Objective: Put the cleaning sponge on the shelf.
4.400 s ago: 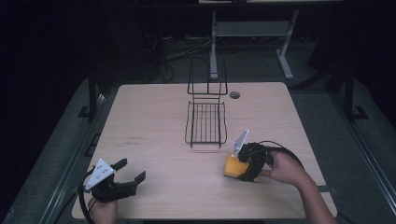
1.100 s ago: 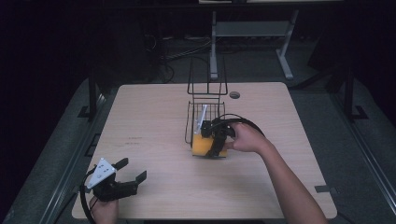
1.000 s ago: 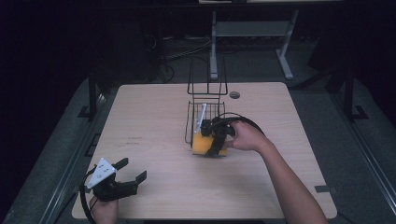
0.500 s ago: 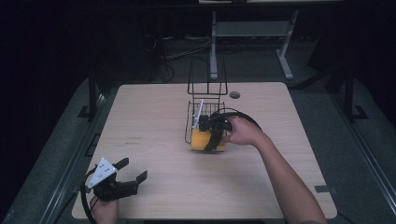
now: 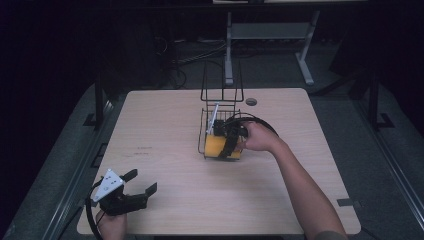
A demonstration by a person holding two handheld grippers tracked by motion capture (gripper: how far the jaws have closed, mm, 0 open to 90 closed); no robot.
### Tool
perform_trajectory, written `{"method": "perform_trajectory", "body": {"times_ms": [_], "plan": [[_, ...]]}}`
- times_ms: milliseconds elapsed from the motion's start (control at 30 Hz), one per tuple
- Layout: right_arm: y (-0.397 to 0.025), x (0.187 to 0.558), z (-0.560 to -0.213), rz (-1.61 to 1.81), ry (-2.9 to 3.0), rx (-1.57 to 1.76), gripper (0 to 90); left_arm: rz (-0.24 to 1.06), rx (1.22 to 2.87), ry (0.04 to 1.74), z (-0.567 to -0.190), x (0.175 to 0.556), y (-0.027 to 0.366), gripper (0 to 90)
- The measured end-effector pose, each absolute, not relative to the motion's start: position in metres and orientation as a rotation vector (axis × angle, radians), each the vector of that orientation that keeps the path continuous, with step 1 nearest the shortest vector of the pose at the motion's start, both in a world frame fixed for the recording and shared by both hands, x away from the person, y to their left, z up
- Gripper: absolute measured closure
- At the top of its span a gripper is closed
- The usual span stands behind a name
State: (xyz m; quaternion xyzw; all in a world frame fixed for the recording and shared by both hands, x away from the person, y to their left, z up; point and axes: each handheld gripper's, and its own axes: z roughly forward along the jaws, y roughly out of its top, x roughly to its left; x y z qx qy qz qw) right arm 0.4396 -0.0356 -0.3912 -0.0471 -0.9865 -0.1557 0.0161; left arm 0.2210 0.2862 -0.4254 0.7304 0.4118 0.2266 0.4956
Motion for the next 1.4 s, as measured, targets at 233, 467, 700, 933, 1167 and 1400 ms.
{"method": "perform_trajectory", "body": {"times_ms": [233, 467, 700, 933, 1167, 1400], "plan": [[-0.036, 0.445, -0.389, -0.441, -3.079, -0.146, 21.9, 0.549, 1.769, 0.997, -0.425, 0.221, 0.286, 12.8], [-0.034, 0.453, -0.387, -0.471, -3.062, -0.149, 21.9, 0.548, 1.767, 0.997, -0.425, 0.220, 0.286, 12.8], [-0.034, 0.460, -0.393, -0.471, -3.058, -0.142, 21.9, 0.547, 1.768, 0.996, -0.425, 0.221, 0.286, 12.8], [-0.029, 0.464, -0.391, -0.430, -3.072, -0.148, 21.9, 0.549, 1.767, 0.997, -0.425, 0.220, 0.287, 12.8], [-0.029, 0.475, -0.392, -0.457, -3.076, -0.152, 21.9, 0.550, 1.765, 0.998, -0.425, 0.220, 0.287, 12.8], [-0.030, 0.487, -0.387, -0.497, -3.062, -0.183, 21.9, 0.549, 1.765, 0.999, -0.425, 0.221, 0.287, 12.8]]}}
